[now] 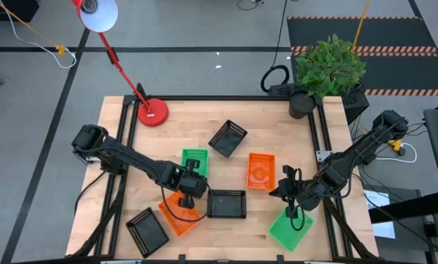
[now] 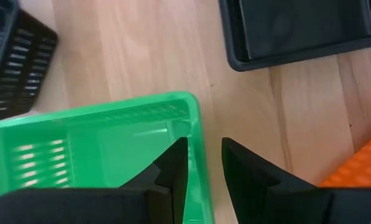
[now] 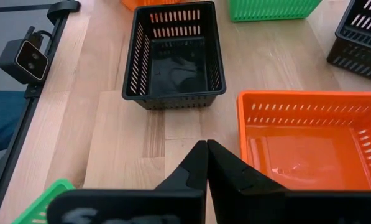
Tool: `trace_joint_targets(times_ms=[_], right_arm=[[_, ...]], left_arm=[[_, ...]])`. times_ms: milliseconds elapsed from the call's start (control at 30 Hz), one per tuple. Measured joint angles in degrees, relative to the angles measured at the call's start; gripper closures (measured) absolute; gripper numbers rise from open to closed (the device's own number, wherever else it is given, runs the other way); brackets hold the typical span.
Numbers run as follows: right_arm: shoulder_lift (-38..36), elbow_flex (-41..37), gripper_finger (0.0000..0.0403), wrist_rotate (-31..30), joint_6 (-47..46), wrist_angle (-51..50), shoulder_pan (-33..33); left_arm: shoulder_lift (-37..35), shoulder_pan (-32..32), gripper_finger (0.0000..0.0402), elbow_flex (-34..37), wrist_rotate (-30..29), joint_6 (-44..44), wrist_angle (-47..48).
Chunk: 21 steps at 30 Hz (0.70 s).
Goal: Stack baskets by color
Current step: Stack the top green bin on top of the middle green bin, then stack the top black bin on top of the middle black bin
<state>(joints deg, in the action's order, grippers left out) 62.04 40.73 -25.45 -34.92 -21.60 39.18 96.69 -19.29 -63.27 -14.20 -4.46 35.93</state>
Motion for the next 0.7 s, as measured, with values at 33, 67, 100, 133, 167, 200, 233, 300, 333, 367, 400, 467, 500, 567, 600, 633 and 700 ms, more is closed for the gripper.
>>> trace_joint_targets(times_ms=[33,67,100,133,167,200,233,300,333,367,400,467,500,567,600,633,700], right_arm=[[0.00,0.00,0.0403,0.00,0.00,-0.01,0.00],[0.00,-0.01,0.0403,0.00,0.01,0.02,0.00],[0.00,0.00,0.0403,0.00,0.02,0.03,0.00],[0.00,-0.02,0.0403,0.00,0.00,0.02,0.00],[0.00,0.00,0.0403,0.00,0.00,0.10,0.00],[0.00,0.00,0.0403,0.00,0.02,0.19,0.00],[0.00,0.00,0.0403,0.00,0.00,0.19,0.00],[0.00,0.00,0.0403,-0.02,0.00,0.23,0.00],[0.00,0.00,0.0403,-0.05,0.00,0.31,-0.01],[0.00,0.00,0.0403,-0.21,0.00,0.41,-0.03],[0.00,0.00,0.0403,-0.61,0.00,0.50,-0.07],[0.00,0.00,0.0403,-2.47,-0.14,0.68,-0.10],[0.00,0.00,0.0403,-3.89,-0.31,0.66,-0.17],[0.00,0.00,0.0403,-6.86,-0.32,0.95,-0.74],[0.00,0.00,0.0403,-8.00,0.09,1.45,-1.39],[0.00,0.00,0.0403,-8.68,1.12,2.19,-2.27],[0.00,0.00,0.0403,-8.94,4.82,4.46,-4.59]], left_arm=[[-0.24,0.00,0.0304,0.00,-0.47,-0.66,-0.02],[-0.64,0.00,0.0304,0.00,-0.94,-1.17,0.08],[-1.17,0.00,0.0304,0.00,-1.30,-1.61,0.53],[-1.77,0.00,0.0304,0.00,-1.45,-2.11,0.87],[-2.33,0.00,0.0304,0.00,-1.54,-2.56,0.82],[-2.90,0.00,0.0304,0.00,-1.77,-3.04,0.70],[-3.59,-0.02,0.0304,0.00,-2.04,-3.43,0.91],[-5.13,-0.30,0.0304,0.00,-2.69,-3.84,1.32],[-5.95,-0.35,0.0304,0.00,-3.49,-3.84,1.02],[-6.70,-0.42,0.0304,0.00,-4.66,-3.63,0.97],[-7.28,-0.57,0.0304,0.00,-6.05,-3.15,1.01],[-8.49,-0.66,0.0304,0.00,-8.60,-3.28,0.75],[-9.04,-0.63,0.0304,0.00,-9.38,-3.64,0.71],[-9.69,-0.61,0.0304,0.00,-10.28,-4.26,0.35],[-9.79,-0.61,0.0304,0.00,-10.78,-4.67,0.16],[-9.79,-0.63,0.0304,0.00,-11.27,-4.97,0.03],[-9.79,-0.72,0.0304,0.00,-11.82,-5.22,-0.16]])
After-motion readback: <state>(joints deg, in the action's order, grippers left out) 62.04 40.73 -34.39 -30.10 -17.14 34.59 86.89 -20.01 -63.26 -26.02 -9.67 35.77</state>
